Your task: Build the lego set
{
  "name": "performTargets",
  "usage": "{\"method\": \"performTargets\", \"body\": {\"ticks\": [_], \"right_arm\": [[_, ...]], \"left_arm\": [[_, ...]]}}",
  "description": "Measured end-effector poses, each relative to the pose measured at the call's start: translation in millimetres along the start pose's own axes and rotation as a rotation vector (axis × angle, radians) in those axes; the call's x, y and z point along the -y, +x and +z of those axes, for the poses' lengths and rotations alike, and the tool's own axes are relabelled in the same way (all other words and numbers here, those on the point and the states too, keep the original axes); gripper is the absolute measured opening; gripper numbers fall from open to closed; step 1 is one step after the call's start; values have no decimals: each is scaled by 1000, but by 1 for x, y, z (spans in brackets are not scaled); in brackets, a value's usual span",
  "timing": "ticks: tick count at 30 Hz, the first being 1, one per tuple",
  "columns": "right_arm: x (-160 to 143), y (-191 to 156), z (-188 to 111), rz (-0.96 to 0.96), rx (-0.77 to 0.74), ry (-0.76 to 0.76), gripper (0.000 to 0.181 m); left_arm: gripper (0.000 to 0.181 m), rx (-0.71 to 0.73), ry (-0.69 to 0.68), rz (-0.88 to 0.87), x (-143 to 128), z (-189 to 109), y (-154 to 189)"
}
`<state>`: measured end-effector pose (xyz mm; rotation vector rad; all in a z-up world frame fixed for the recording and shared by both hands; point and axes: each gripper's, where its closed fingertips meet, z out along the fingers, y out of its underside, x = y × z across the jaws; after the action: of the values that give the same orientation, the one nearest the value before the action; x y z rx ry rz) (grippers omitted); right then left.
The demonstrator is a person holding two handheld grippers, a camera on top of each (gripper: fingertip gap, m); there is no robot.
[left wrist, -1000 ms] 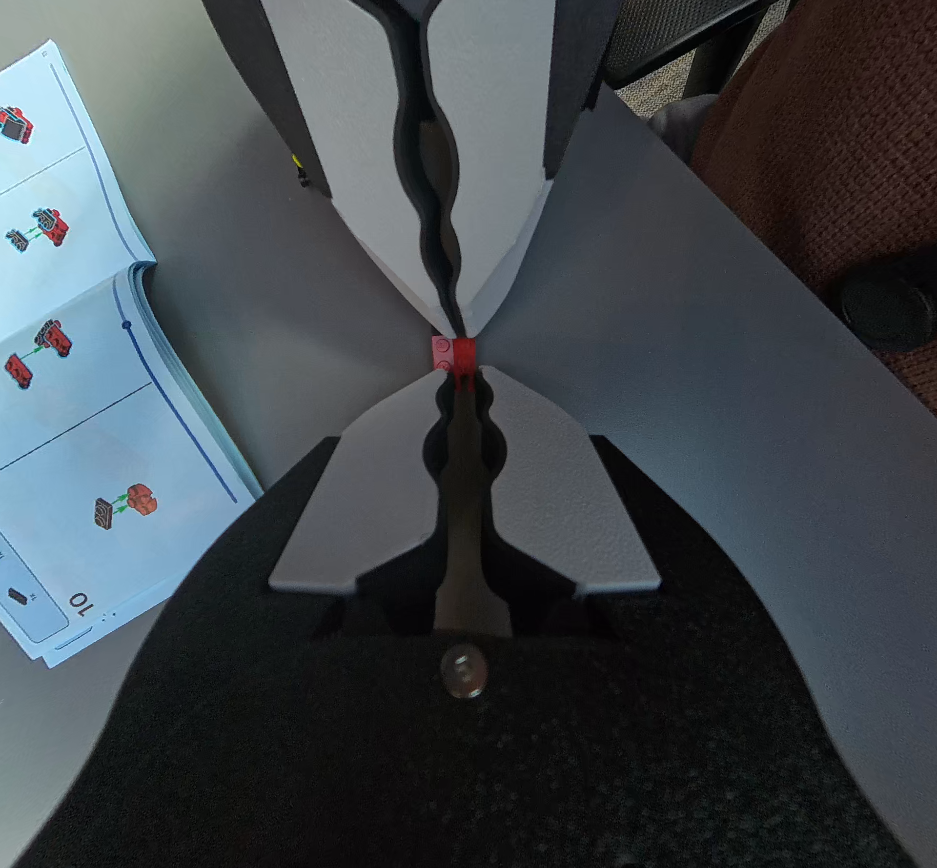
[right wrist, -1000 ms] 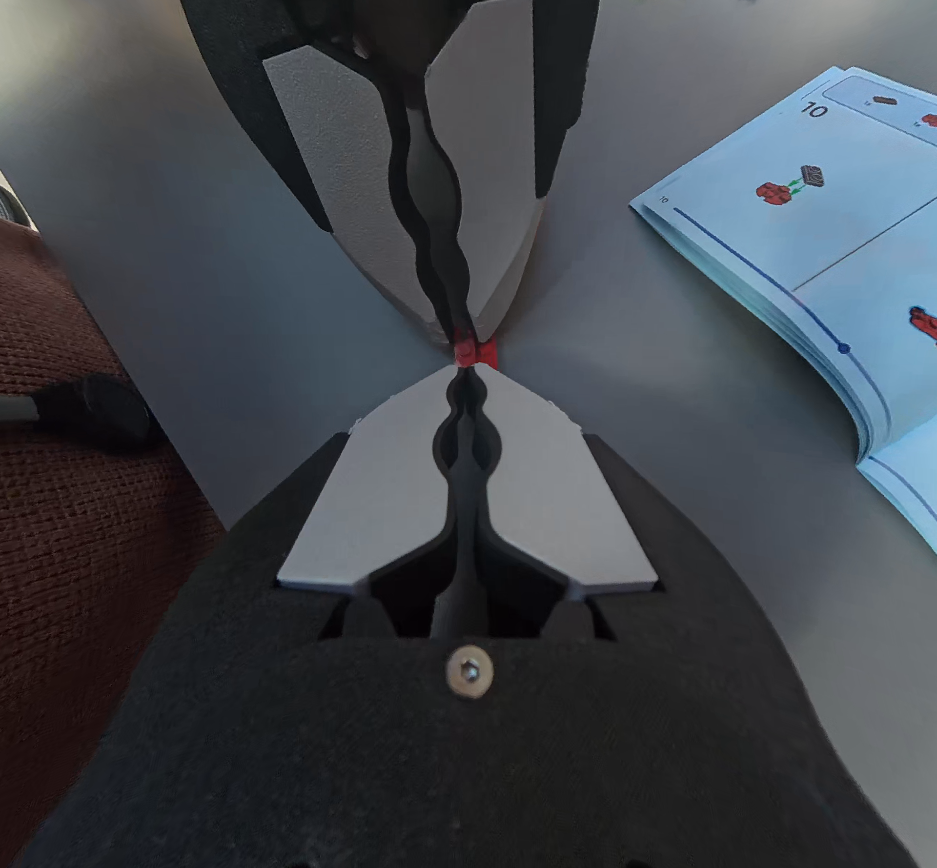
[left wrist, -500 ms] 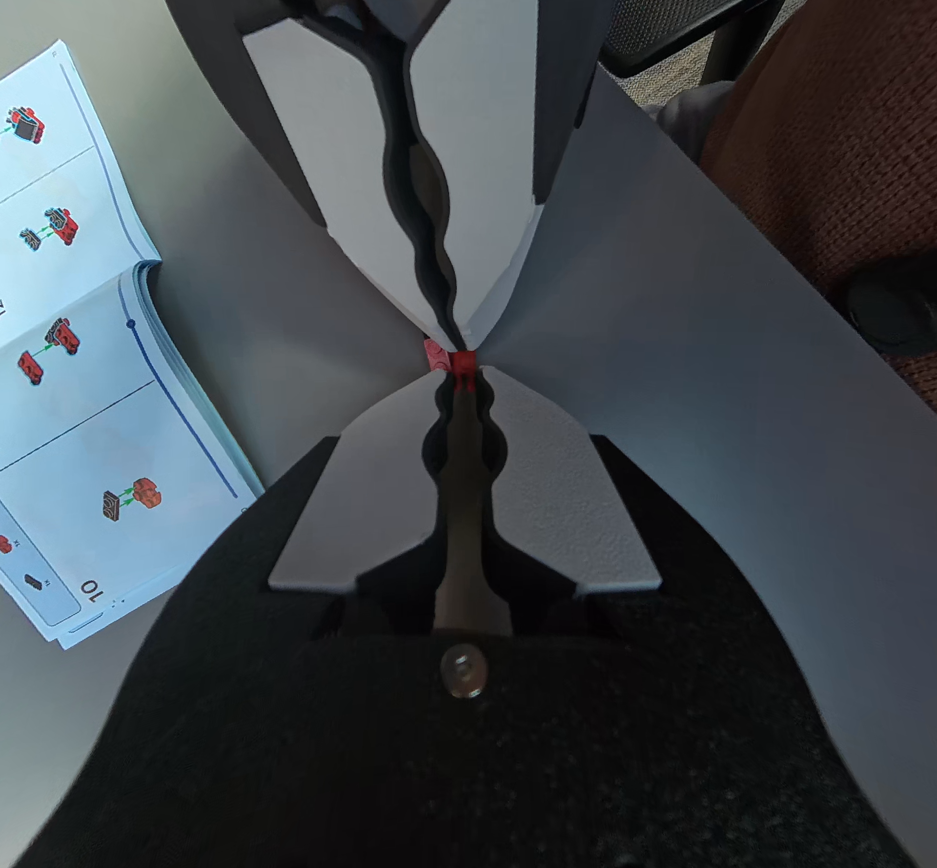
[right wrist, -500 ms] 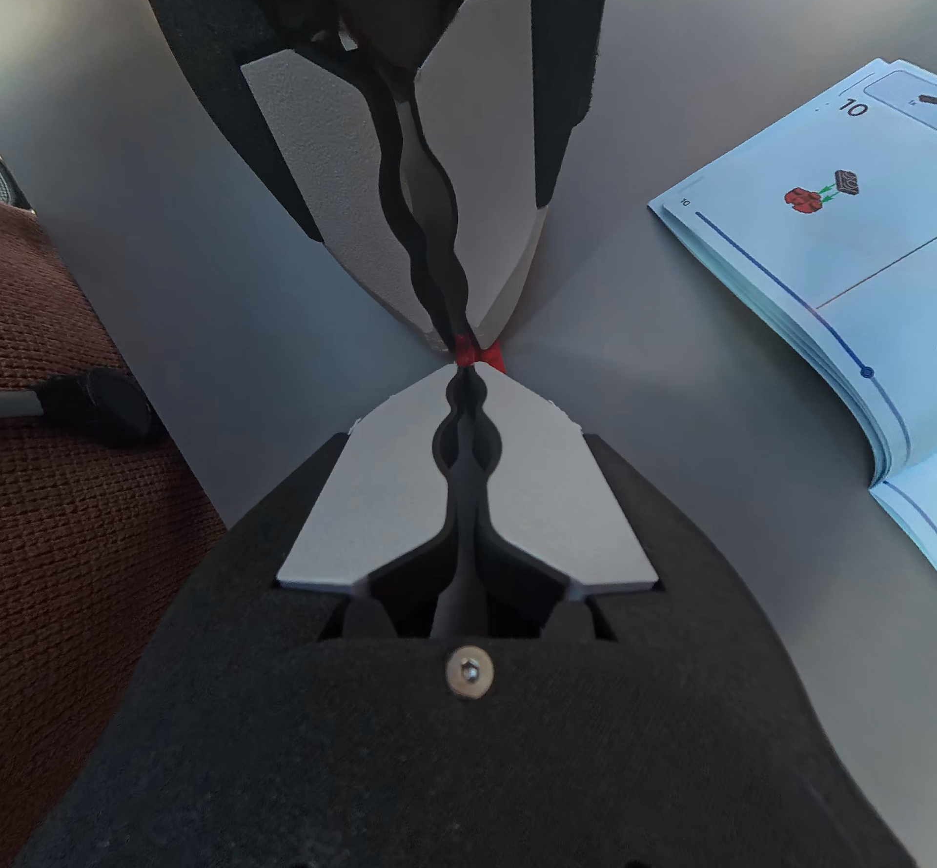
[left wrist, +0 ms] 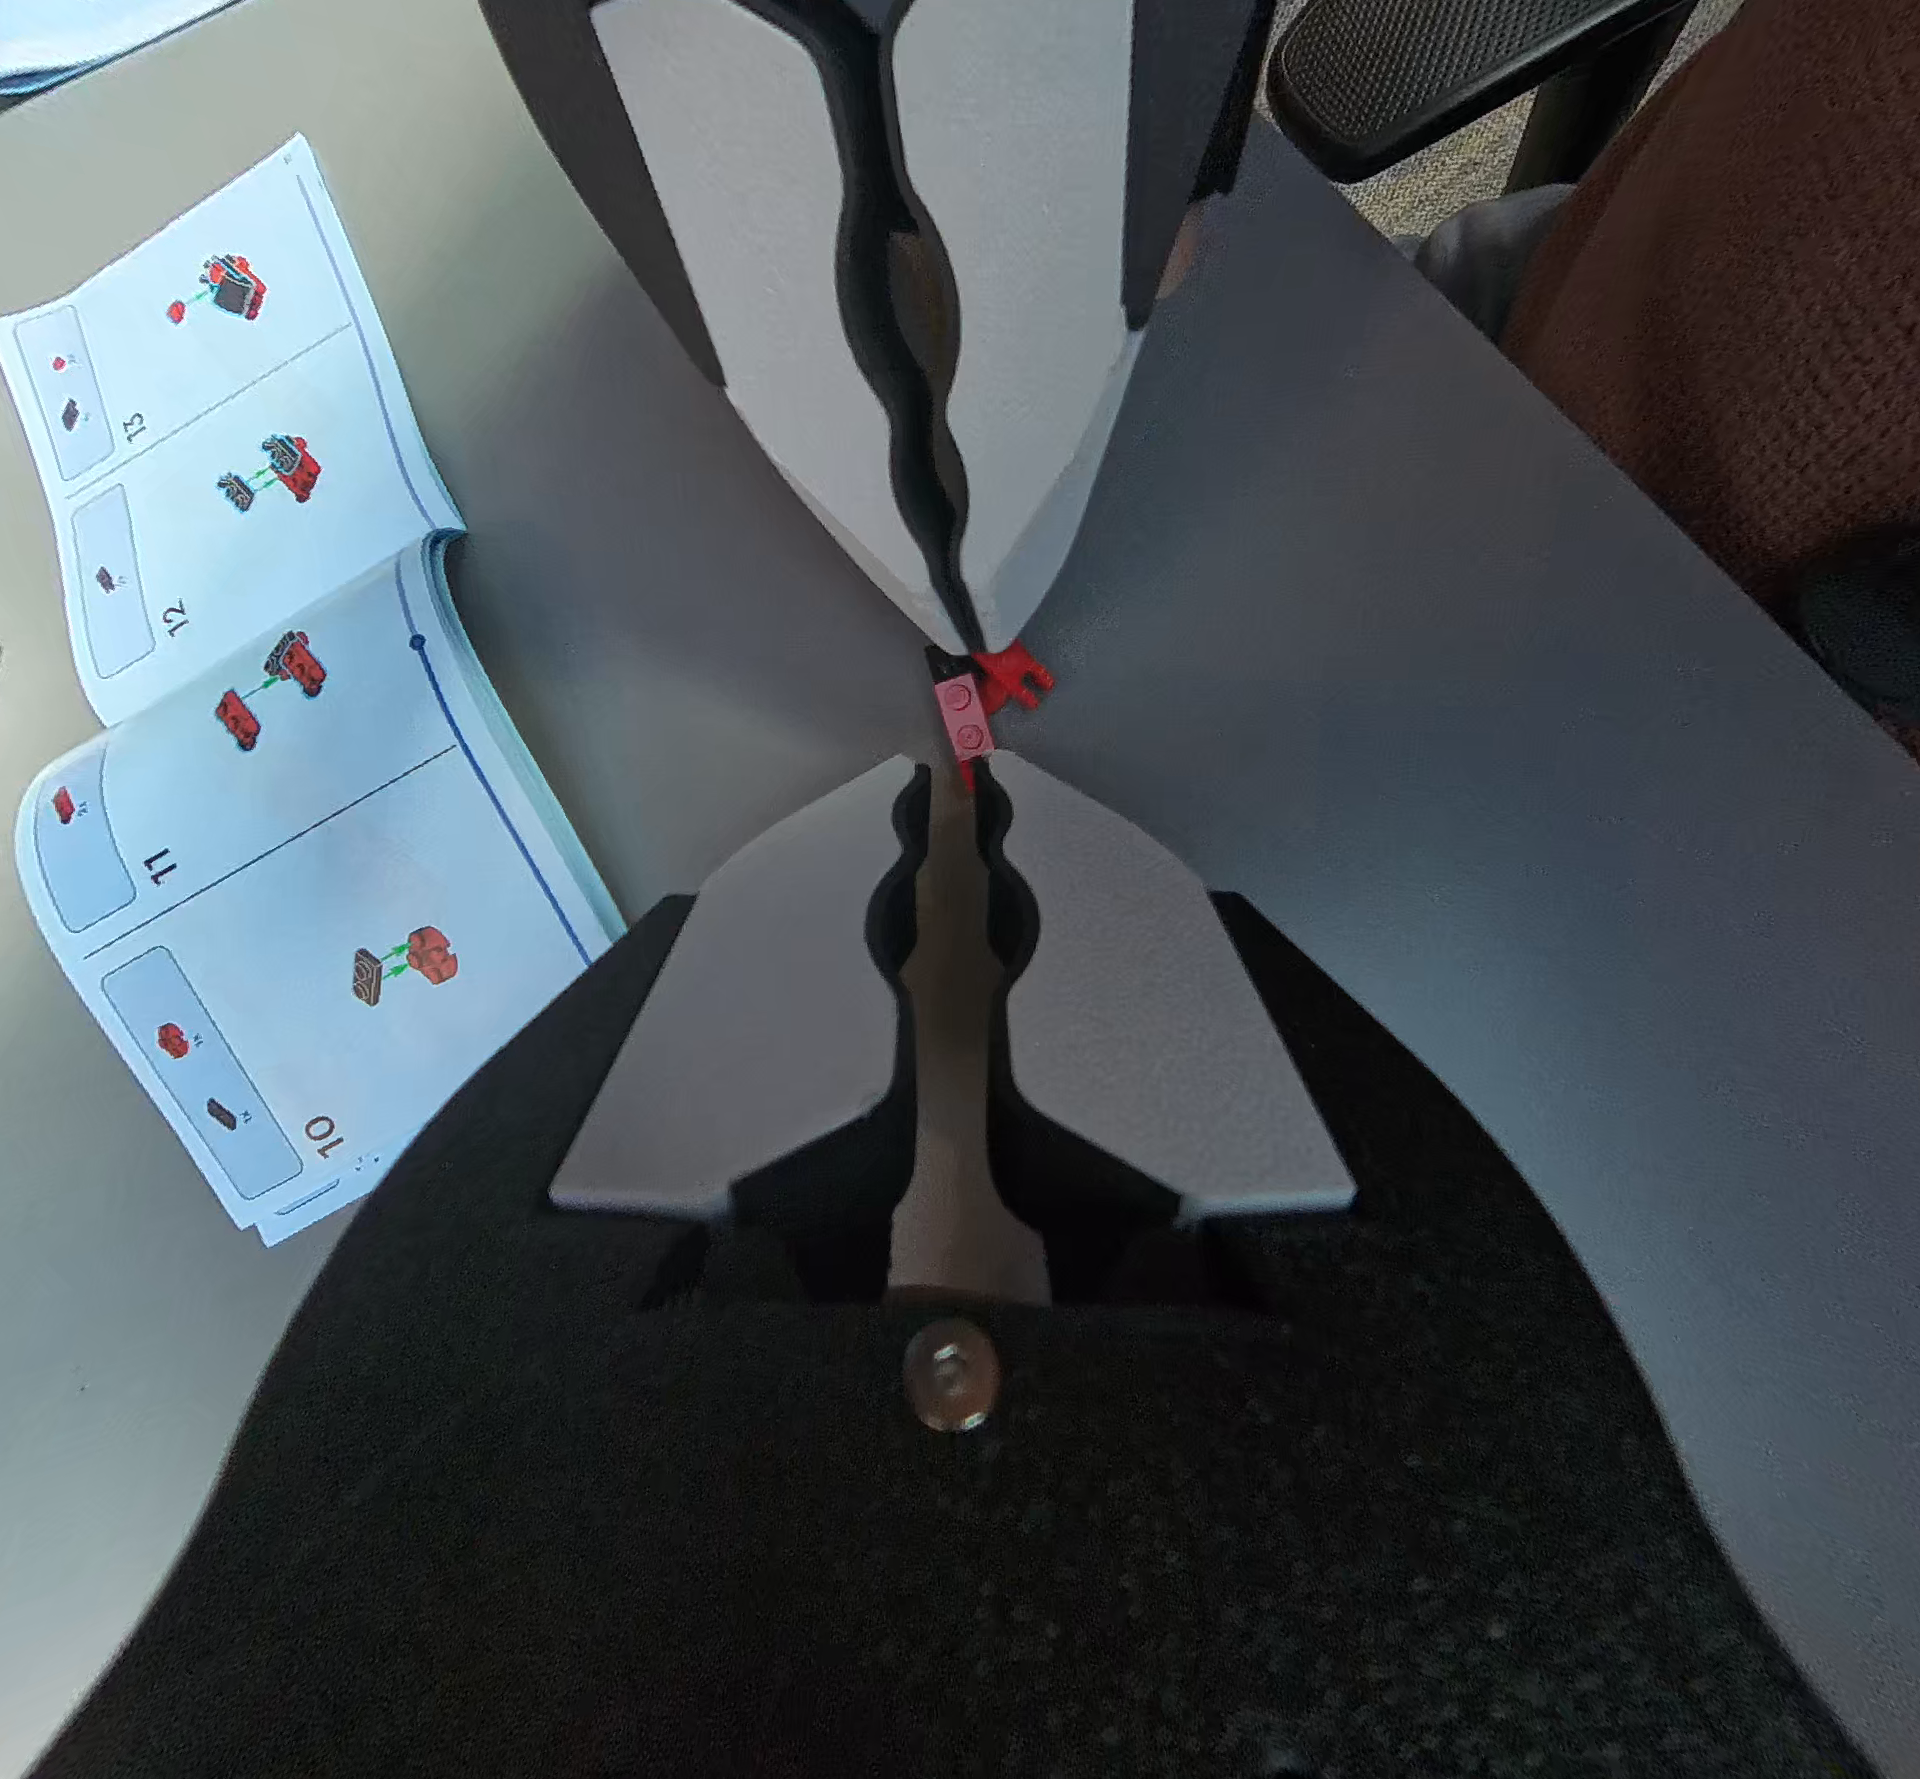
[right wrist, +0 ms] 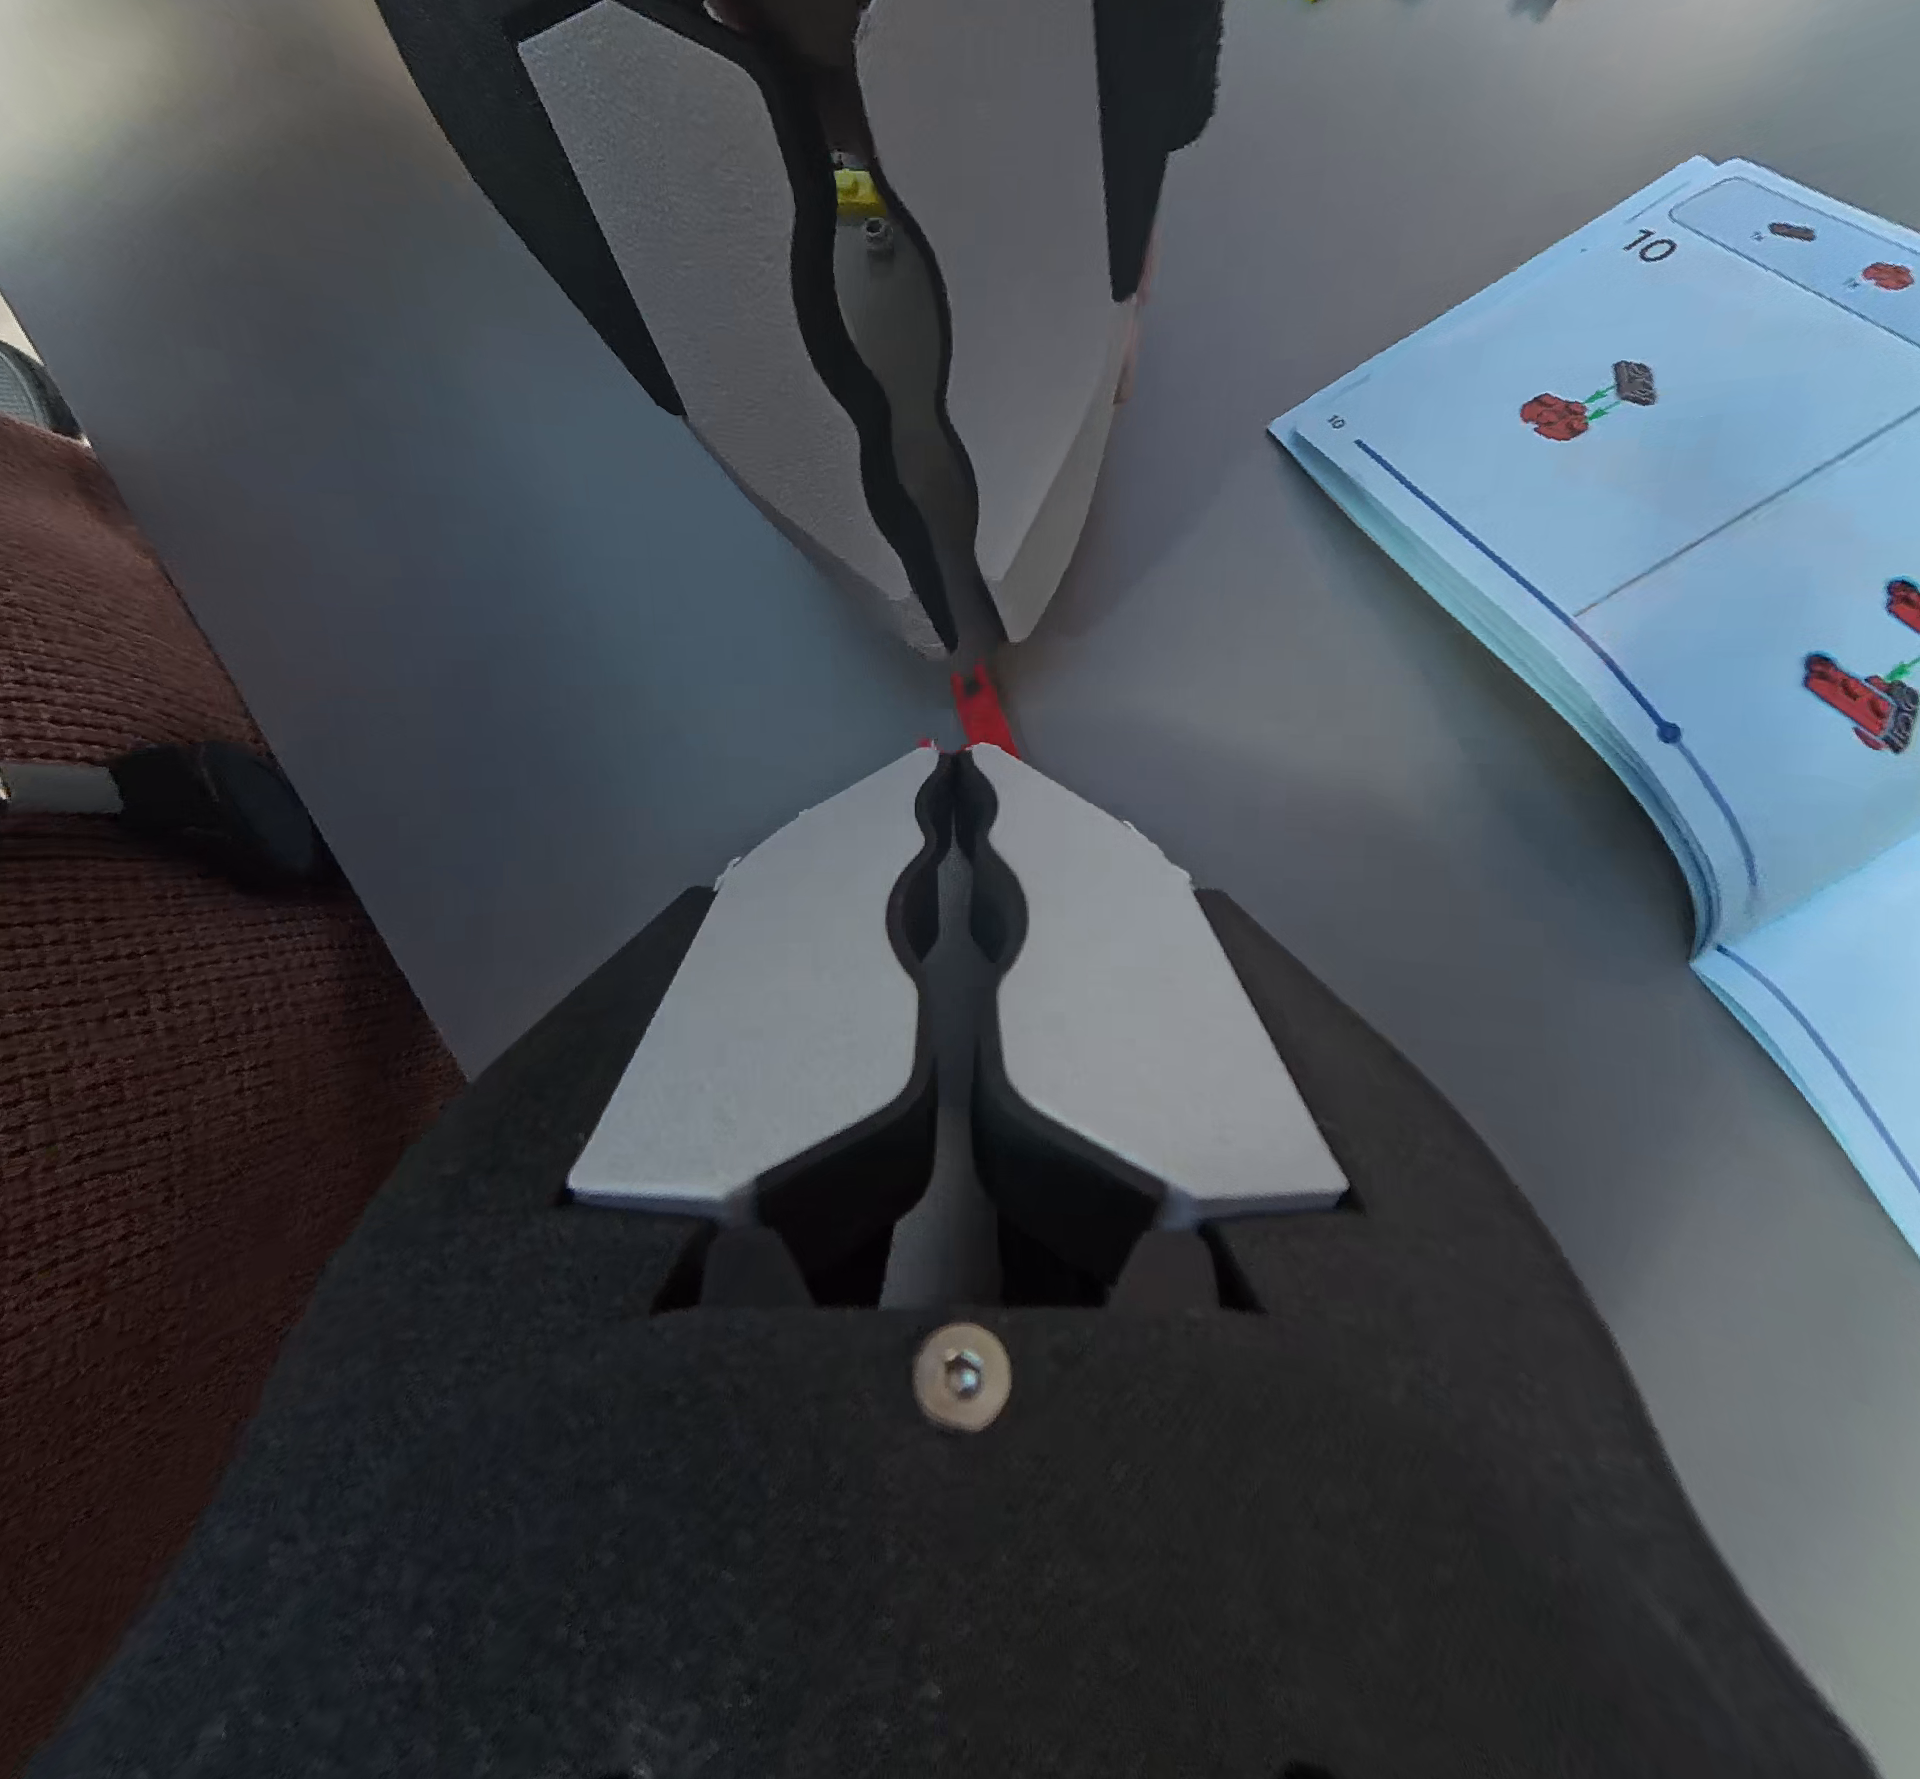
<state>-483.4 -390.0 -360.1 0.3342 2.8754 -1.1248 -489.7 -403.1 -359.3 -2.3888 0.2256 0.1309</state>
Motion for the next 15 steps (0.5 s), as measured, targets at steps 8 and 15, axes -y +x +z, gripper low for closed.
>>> {"method": "performTargets", "body": {"ticks": [8,15], "right_arm": [[-12,14,-14,11,-15,0,0],[-29,-9,-4,25,23,-107,0]], "left_arm": [[12,98,46,20,15,3,11],[11,144,29,-103,14,6,30]]}}
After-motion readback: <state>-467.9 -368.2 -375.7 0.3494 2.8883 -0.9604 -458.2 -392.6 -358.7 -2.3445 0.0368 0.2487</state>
